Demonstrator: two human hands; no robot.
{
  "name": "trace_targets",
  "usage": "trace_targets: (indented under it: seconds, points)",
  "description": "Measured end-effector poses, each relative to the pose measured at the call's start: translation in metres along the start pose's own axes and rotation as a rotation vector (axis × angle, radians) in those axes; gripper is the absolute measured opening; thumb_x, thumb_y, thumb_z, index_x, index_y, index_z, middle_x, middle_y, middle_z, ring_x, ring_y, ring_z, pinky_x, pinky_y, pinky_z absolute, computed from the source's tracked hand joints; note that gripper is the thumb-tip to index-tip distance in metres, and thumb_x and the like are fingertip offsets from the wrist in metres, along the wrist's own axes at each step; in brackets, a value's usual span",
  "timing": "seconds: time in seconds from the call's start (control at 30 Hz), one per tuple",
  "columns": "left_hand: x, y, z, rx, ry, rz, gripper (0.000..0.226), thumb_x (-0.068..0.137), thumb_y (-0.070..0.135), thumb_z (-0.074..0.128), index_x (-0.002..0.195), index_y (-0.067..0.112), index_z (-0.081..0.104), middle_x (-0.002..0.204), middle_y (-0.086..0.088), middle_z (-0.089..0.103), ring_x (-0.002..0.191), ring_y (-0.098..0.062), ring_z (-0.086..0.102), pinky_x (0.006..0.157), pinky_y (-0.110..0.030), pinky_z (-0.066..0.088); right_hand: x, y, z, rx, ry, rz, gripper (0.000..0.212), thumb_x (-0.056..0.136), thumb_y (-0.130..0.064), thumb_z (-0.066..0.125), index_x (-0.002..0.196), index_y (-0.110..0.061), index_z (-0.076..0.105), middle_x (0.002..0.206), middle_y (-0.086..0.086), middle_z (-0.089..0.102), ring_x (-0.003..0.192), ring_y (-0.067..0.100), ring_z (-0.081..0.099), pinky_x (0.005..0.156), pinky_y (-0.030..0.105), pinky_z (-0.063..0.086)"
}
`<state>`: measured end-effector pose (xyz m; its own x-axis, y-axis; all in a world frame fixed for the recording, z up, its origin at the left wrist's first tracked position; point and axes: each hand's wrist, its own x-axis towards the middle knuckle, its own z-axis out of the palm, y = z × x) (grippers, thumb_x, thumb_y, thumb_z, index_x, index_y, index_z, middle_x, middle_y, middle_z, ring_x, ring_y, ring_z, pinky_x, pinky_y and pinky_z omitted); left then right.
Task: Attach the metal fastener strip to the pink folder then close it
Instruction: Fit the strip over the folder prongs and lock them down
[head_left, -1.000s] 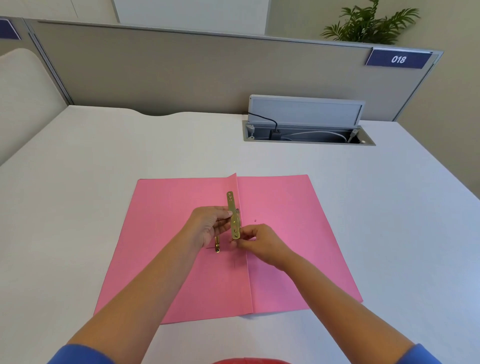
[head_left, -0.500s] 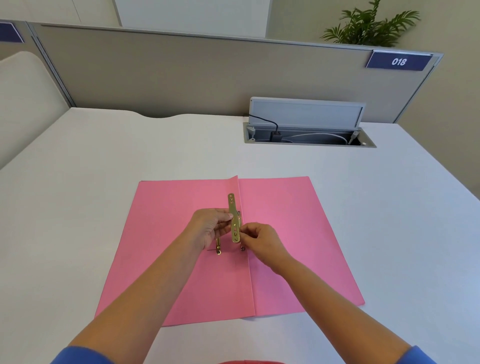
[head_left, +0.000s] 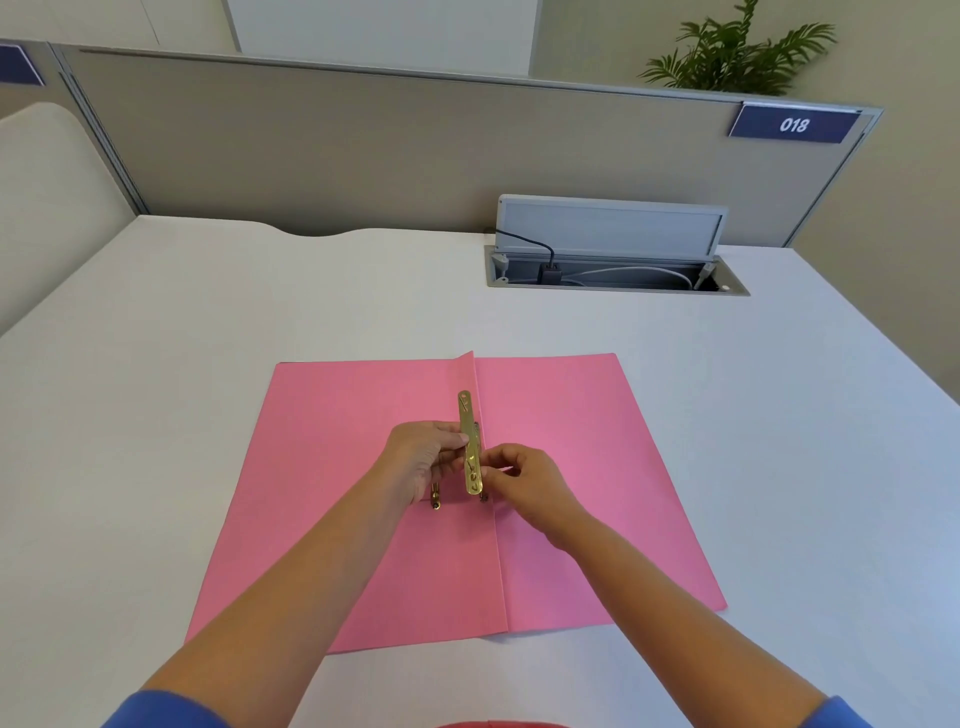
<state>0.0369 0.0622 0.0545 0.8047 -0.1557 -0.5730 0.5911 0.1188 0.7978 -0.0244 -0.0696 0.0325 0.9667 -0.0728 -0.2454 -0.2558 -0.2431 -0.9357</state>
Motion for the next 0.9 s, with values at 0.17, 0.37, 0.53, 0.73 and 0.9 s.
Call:
trace_targets:
  seconds: [0.17,0.37,0.53,0.73,0.9]
  points:
    - [0.001,-0.008,0.002,0.006,-0.007,-0.024,0.013,0.080,-0.010,0.058,0.078,0.002,0.062,0.042,-0.002,0.065,0.035,-0.008,0.059,0.037,-0.017,0.049,0.008,-0.004,-0.004,0.118,0.059,0.146,0.016,0.092,-0.013,0.052,0.084,-0.011,0.066,0.073,0.000,0.066,0.053,0.005,0.060,0.055,0.017,0.052]
    - [0.003,-0.012,0.003,0.026,0.027,-0.019,0.015,0.080,-0.011,0.057,0.079,0.003,0.062,0.047,-0.004,0.064,0.034,-0.007,0.057,0.037,-0.018,0.050,0.014,-0.010,-0.001,0.099,0.052,0.231,0.014,0.087,-0.017,0.062,0.081,-0.005,0.066,0.065,0.005,0.063,0.050,0.010,0.054,0.050,0.013,0.050]
    - [0.003,-0.014,0.004,0.049,0.039,-0.005,0.016,0.080,-0.011,0.057,0.076,0.005,0.059,0.051,-0.006,0.062,0.033,-0.006,0.056,0.038,-0.017,0.050,0.016,-0.012,0.001,0.105,0.063,0.264,0.015,0.081,-0.006,0.065,0.067,-0.007,0.064,0.061,0.008,0.061,0.050,0.012,0.053,0.048,0.014,0.049]
    - [0.005,-0.019,0.005,0.064,0.044,0.006,0.015,0.079,-0.012,0.057,0.078,0.003,0.060,0.060,-0.010,0.060,0.034,-0.007,0.057,0.041,-0.021,0.054,0.016,-0.011,0.001,0.092,0.082,0.264,0.017,0.078,-0.001,0.063,0.062,-0.008,0.064,0.058,0.008,0.060,0.048,0.013,0.053,0.050,0.018,0.048]
    - [0.006,-0.023,0.007,0.077,0.066,0.020,0.019,0.078,-0.012,0.058,0.070,0.005,0.061,0.037,-0.001,0.060,0.032,-0.008,0.057,0.036,-0.019,0.051,0.016,-0.010,0.002,0.092,0.096,0.266,0.014,0.076,0.000,0.064,0.064,-0.006,0.064,0.059,0.009,0.060,0.048,0.014,0.053,0.047,0.018,0.047]
